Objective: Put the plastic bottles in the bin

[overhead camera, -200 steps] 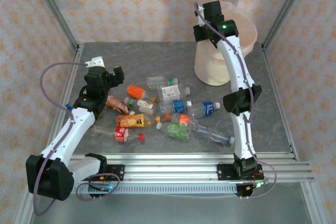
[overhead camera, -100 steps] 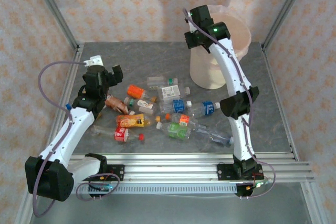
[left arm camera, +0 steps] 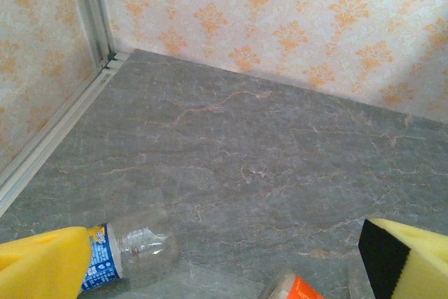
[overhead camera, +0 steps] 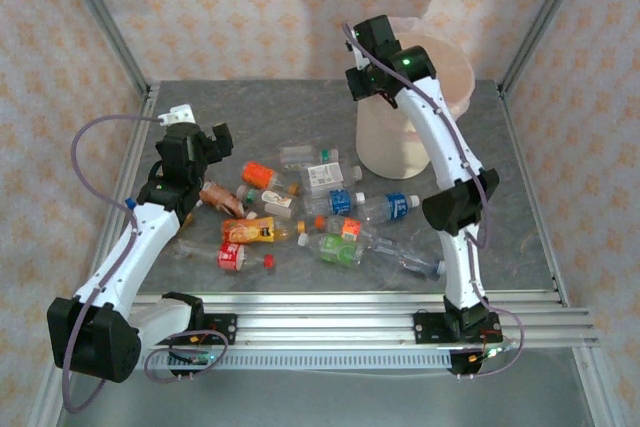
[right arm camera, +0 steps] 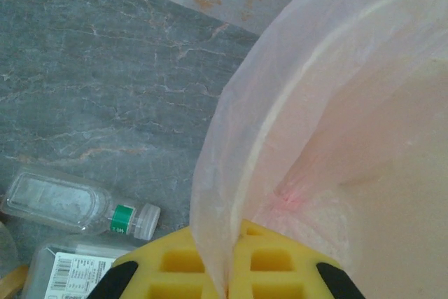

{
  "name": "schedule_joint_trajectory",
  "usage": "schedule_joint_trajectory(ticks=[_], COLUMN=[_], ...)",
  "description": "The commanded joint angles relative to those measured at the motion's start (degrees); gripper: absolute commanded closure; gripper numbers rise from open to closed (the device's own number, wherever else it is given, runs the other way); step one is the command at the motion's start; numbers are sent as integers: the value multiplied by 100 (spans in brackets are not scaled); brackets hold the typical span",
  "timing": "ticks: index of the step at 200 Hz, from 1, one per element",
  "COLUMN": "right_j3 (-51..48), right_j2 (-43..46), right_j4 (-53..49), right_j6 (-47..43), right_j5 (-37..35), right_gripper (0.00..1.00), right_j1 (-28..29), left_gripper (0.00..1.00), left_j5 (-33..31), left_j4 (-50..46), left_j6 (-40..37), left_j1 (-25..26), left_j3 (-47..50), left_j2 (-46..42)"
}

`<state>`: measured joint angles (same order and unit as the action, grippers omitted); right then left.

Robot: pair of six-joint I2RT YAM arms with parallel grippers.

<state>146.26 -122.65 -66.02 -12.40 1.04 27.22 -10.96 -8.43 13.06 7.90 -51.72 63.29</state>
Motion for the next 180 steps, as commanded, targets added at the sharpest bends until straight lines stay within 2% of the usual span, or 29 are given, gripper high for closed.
schedule_joint_trajectory(ticks=[1, 11, 28, 61, 91, 112, 137, 156, 180], right_j3=[-115, -170, -202, -88, 475, 850, 578, -131, -1794], right_j2=[485, 486, 479, 472, 434, 541, 1034, 1669, 2797], right_j4=[221, 206, 177, 123, -284, -705, -899, -875, -615], right_j6=[-3, -18, -27, -33, 216, 500, 740, 864, 1312], right_j5=[-416, -462, -546, -631, -630, -474, -389, -638, -1103], right_gripper=[91, 71, 48, 23, 0, 1, 1, 1, 1], right_j1=[64, 64, 64, 64, 64, 72, 134, 317, 576], left_gripper=[0, 0, 0, 0, 0, 0, 0, 0, 0], left_j5=[-125, -133, -136, -132, -141, -122, -82, -35, 88], left_j4=[-159, -160, -170, -193, -212, -254, -342, -405, -380], left_j6=[4, 11, 8, 4, 23, 59, 104, 159, 278], left_j1=[57, 55, 60, 60, 58, 49, 62, 61, 61], left_j3=[-198, -209, -220, -240, -264, -291, -356, -381, -313], left_j2=[12, 0, -10, -35, -98, -166, -276, -375, -508])
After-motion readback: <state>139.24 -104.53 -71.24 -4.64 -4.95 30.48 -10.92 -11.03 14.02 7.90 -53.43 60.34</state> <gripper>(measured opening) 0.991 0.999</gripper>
